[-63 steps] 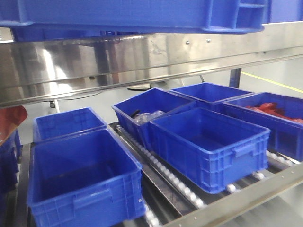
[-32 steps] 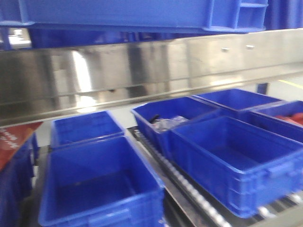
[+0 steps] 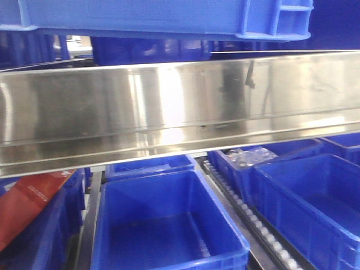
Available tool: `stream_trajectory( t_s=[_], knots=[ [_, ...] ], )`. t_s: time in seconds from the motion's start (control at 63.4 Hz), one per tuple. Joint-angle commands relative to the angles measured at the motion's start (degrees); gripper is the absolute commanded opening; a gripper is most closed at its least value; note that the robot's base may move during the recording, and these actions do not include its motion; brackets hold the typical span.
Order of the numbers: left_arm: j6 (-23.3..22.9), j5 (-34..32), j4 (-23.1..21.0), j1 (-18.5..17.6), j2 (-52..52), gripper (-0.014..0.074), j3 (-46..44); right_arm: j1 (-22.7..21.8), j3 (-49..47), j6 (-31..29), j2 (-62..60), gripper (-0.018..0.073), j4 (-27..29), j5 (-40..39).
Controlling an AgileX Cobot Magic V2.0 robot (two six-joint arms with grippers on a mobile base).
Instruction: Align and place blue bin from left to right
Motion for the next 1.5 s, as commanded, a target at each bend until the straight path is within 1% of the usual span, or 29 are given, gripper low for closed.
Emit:
stream_trajectory(
  t_s=[0.0,1.166,1.261,1.371,1.419,1.482],
  knots=[
    [0.0,-6.3,0.0,-0.1,-1.6,-0.0016,-1.1,-0.1,-0.7,-2.3,-1.3,-0.0076,-1.5,-3.3],
    [0.0,-6.3,0.0,-0.1,-1.6,-0.0016,-1.1,-0.1,-0.7,-2.3,-1.3,-0.0076,-1.5,-3.3],
    [0.0,-6.3,0.0,-0.1,-1.6,-0.0016,-1.1,-0.1,-0.7,-2.3,-1.3,-0.0076,-1.5,-4.6],
    [0.0,-7.3,0.0,-0.1,-1.6,-0.0016,-1.1,-0.1,-0.7,-2.3,-1.3,-0.0076,0.5,-4.3],
    [0.0,-7.1,-0.6,-0.1,-1.6,-0.0016,-1.1,-0.1,-0.7,-2.3,-1.3,-0.0076,0.5,-4.3],
    [0.0,-6.4,-3.0,-0.1,-1.6,-0.0016,-1.1,-0.5,-0.7,-2.3,-1.0,-0.0076,0.4,-4.9]
  ],
)
